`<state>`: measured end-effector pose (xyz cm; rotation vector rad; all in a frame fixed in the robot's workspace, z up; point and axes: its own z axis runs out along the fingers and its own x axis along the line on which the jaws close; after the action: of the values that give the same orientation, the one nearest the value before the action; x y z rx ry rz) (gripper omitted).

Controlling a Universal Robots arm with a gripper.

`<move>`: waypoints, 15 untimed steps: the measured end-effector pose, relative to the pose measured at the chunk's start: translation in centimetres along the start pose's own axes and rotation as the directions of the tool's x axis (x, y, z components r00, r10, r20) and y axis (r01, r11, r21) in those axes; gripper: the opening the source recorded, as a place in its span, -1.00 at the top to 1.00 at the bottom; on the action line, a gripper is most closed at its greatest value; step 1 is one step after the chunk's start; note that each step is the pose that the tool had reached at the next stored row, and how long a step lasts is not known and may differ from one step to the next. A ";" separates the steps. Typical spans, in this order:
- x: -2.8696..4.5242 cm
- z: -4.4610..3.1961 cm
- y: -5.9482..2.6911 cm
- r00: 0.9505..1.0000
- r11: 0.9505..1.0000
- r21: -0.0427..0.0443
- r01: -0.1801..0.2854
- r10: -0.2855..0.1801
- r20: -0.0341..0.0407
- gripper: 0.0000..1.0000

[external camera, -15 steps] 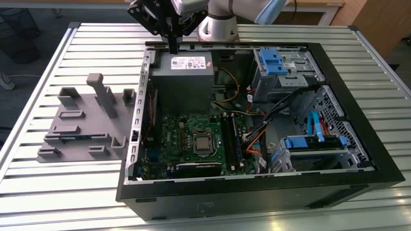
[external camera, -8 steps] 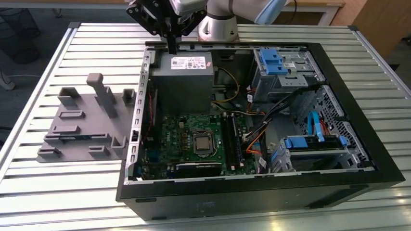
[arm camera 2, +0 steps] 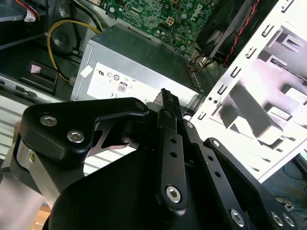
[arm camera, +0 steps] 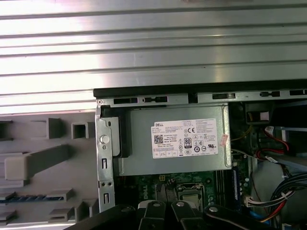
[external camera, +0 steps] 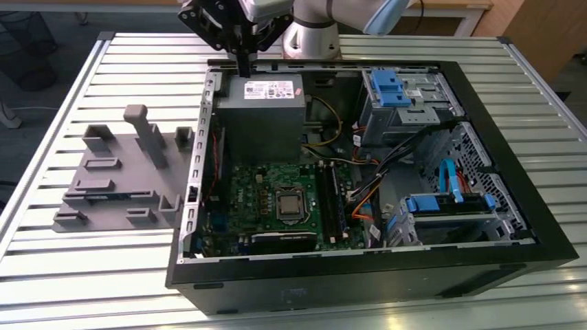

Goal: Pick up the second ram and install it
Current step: 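Reach for the second ram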

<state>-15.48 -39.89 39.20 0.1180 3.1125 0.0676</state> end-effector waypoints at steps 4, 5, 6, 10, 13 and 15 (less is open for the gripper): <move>0.12 0.00 -0.01 1.000 1.000 0.000 0.000 0.000 0.000 0.79; 0.16 0.00 -0.01 1.000 1.000 0.000 0.000 0.000 0.000 0.79; 0.19 0.00 -0.02 1.000 1.000 0.000 0.000 0.000 0.000 0.79; 0.31 0.00 -0.03 1.000 1.000 0.000 0.000 0.000 0.000 0.79; 0.41 0.01 -0.03 1.000 1.000 0.000 0.000 0.000 0.000 0.79; 0.47 0.00 -0.04 1.000 1.000 0.000 0.000 0.000 0.000 0.79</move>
<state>-15.95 -39.89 39.18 0.1179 3.1125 0.0676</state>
